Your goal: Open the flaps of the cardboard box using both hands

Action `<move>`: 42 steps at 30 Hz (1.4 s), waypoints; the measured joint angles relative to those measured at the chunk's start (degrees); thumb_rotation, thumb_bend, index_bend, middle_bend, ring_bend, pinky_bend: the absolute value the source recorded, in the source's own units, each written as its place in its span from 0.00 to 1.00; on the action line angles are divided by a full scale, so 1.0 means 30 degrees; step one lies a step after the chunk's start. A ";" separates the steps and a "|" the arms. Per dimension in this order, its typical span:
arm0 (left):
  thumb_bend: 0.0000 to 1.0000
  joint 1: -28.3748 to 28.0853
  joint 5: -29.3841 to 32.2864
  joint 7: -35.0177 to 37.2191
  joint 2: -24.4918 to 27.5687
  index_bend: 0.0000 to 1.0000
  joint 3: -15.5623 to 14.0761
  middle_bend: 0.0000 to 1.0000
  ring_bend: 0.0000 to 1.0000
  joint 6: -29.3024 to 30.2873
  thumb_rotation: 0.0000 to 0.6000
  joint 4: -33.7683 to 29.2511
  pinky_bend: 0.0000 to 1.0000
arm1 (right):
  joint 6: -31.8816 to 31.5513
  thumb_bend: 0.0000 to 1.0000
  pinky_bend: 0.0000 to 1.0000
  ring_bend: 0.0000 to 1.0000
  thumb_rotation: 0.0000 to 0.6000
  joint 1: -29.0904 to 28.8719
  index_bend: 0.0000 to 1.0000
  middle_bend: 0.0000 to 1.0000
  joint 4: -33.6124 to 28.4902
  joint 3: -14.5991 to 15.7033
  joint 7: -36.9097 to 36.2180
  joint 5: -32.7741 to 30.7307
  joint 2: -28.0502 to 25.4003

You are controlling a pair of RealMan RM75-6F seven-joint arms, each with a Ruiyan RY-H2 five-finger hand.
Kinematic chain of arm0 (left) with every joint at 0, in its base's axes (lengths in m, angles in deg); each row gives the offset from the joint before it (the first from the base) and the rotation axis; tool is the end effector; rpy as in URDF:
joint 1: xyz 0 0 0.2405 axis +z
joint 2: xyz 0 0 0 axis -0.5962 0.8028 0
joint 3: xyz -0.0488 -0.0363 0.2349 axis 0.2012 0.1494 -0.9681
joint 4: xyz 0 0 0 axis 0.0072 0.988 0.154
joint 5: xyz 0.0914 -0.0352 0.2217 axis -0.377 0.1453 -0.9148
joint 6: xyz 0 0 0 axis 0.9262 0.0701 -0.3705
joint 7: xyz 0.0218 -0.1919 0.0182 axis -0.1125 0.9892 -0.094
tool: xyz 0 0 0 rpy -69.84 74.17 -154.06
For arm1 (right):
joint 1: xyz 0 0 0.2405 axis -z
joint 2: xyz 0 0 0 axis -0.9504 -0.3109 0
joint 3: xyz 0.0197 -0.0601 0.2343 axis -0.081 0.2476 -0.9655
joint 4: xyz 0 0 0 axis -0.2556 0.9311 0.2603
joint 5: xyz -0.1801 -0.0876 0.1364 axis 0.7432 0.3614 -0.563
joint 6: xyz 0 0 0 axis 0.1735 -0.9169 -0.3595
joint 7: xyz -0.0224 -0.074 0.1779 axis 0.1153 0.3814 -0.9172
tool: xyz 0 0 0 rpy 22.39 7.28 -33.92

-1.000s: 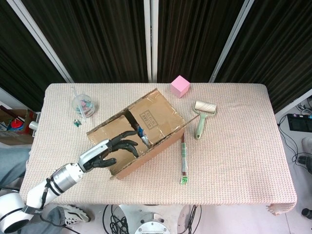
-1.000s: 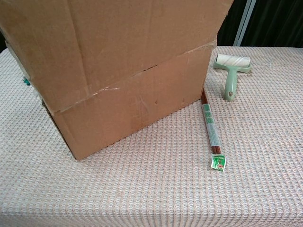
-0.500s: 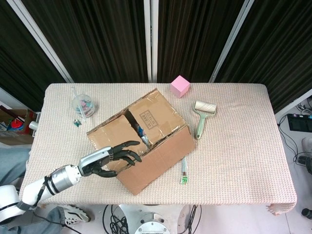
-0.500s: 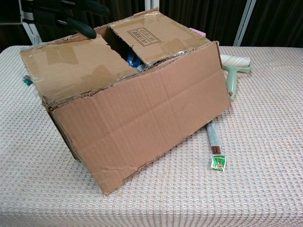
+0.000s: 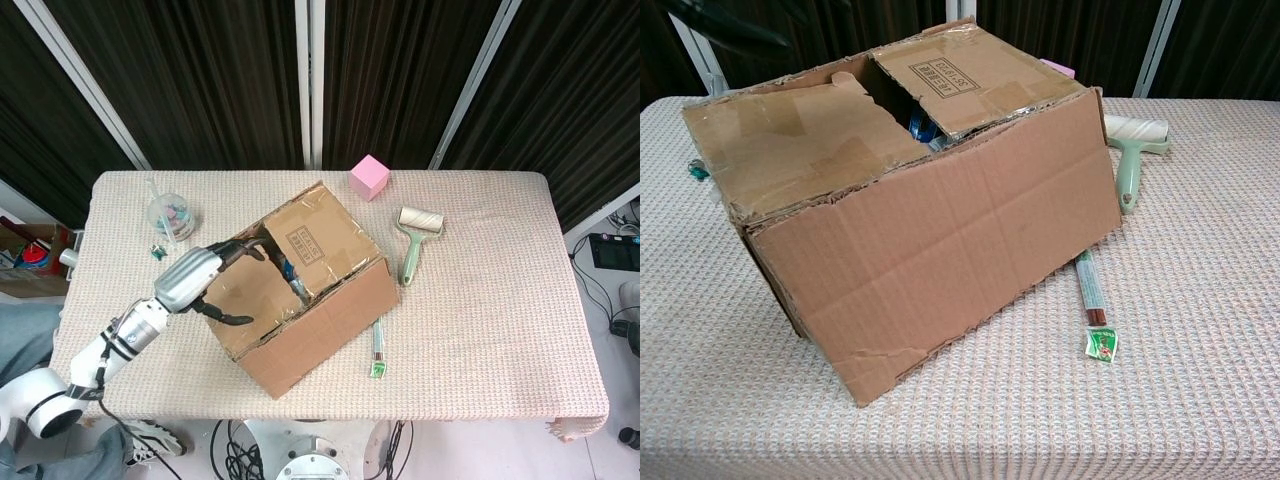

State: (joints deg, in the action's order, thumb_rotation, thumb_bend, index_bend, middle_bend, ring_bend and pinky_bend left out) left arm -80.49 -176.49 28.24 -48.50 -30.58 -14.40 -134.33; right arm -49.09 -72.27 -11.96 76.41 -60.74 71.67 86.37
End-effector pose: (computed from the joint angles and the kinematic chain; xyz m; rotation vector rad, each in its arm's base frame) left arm -0.0772 0.3642 0.0481 -1.9869 -1.0944 -1.3937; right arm -0.4011 -0.2284 0.2031 1.0686 -0.7477 0.9440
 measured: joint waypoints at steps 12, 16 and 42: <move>0.09 -0.1295 0.1462 -0.8968 -0.6574 0.02 0.1498 0.04 0.07 0.1608 1.00 0.6662 0.22 | 0.0261 0.32 0.00 0.00 1.00 0.0015 0.00 0.00 0.0104 -0.0040 -0.0169 -0.0088 0.0084; 0.09 -0.1925 0.0979 -0.9206 -0.8191 0.01 0.1638 0.03 0.06 0.1965 1.00 0.8662 0.22 | 0.0336 0.32 0.00 0.00 1.00 0.0023 0.00 0.00 0.0222 -0.0070 -0.0328 -0.0136 0.0128; 0.09 -0.4487 0.0532 -0.7867 -1.1818 0.00 0.3188 0.01 0.05 0.2644 1.00 1.4179 0.21 | 0.0599 0.32 0.00 0.00 1.00 0.0191 0.00 0.00 0.1181 -0.0268 -0.1451 -0.0427 0.0402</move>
State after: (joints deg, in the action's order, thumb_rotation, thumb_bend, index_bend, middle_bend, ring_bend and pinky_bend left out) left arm -93.96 -174.89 4.64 -83.95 -21.02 -6.47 -91.79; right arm -47.30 -71.70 -8.41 75.61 -65.09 70.39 87.58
